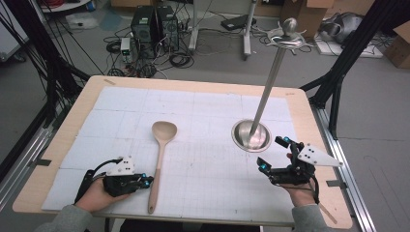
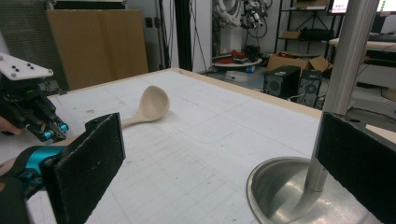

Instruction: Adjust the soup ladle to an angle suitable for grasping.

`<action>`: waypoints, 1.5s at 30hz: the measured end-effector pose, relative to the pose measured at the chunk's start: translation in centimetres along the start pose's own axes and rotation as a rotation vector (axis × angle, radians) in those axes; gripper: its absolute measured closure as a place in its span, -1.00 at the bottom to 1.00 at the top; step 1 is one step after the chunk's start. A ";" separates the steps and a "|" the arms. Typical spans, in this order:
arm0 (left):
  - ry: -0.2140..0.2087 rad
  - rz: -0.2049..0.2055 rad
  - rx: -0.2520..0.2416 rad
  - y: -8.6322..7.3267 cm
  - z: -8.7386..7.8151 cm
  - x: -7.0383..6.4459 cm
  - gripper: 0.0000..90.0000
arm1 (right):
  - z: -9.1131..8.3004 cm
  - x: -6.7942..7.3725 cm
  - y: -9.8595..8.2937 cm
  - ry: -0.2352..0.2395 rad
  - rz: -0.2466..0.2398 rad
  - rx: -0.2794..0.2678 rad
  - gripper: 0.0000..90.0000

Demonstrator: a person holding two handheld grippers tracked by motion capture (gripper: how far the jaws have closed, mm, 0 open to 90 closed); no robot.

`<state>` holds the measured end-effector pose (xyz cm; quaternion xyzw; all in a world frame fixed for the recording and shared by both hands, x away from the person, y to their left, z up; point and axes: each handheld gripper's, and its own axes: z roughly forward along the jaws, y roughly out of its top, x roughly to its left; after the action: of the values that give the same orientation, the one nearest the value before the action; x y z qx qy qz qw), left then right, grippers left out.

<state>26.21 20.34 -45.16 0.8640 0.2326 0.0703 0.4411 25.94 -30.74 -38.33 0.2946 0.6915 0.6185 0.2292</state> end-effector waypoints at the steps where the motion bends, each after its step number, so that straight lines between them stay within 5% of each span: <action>1: 0.008 0.003 -0.009 0.1 -0.1 0.1 0.99 | 0.0 0.0 0.0 0.000 0.000 0.000 -1.00; 4: 0.033 0.002 -0.055 1.3 -0.5 0.5 0.99 | 0.0 -0.1 -0.1 -0.006 0.006 0.004 -1.00; 12: 0.116 0.007 -0.065 4.3 0.6 2.8 1.00 | 0.1 0.0 -0.1 -0.006 -0.002 0.007 -1.00; 24: 0.179 0.052 -0.015 7.1 4.3 4.1 0.99 | 0.1 -0.1 -0.1 -0.002 0.002 0.007 -1.00; 34: 0.208 0.047 0.043 7.7 7.0 5.0 1.00 | 0.2 0.0 -0.1 0.004 0.003 0.005 -1.00; 45: 0.235 0.040 0.092 7.5 8.0 6.2 0.99 | 0.2 0.0 -0.1 0.008 0.003 0.007 -1.00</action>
<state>36.80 13.64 -44.50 0.8736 0.2684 0.1689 0.3692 26.08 -30.57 -38.44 0.2939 0.6940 0.6177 0.2247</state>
